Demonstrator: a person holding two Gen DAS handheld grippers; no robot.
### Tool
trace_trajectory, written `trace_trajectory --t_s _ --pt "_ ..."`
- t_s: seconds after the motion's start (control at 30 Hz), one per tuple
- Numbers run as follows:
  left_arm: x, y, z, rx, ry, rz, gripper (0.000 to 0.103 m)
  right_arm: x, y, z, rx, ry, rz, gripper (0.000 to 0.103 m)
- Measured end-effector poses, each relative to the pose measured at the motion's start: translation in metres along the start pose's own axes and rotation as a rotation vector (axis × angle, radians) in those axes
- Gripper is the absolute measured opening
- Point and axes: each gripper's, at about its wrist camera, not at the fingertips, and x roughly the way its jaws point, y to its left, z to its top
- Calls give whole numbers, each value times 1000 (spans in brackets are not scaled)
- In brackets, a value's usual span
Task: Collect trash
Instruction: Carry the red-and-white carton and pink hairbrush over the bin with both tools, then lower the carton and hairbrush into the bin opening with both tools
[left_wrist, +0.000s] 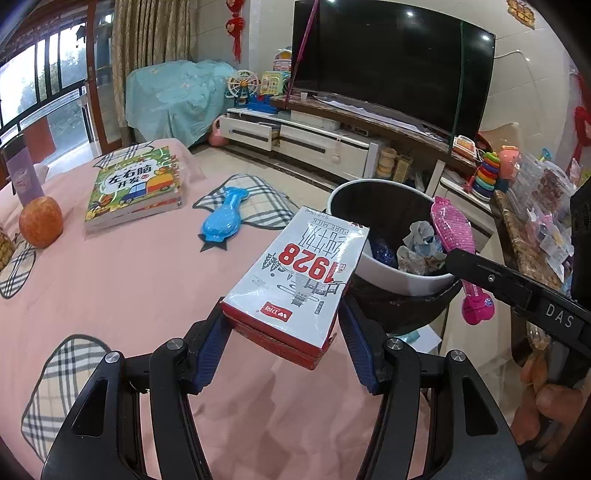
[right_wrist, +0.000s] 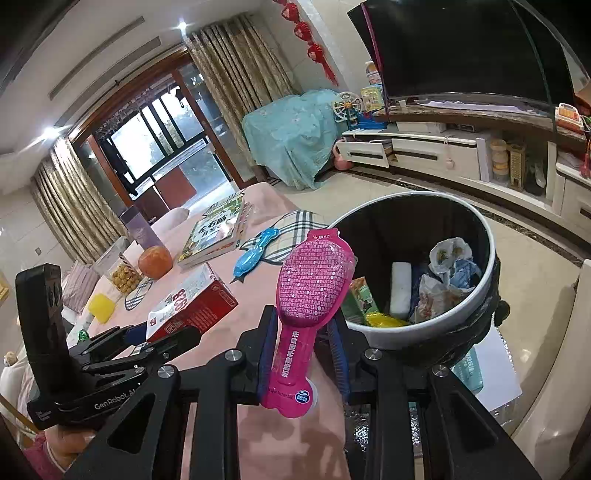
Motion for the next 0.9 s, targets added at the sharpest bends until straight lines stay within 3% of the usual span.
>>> trace_trajectory --t_s 0.9 --pt "18 -33 24 42 -5 -34 59 -12 -30 13 44 -26 -35 28"
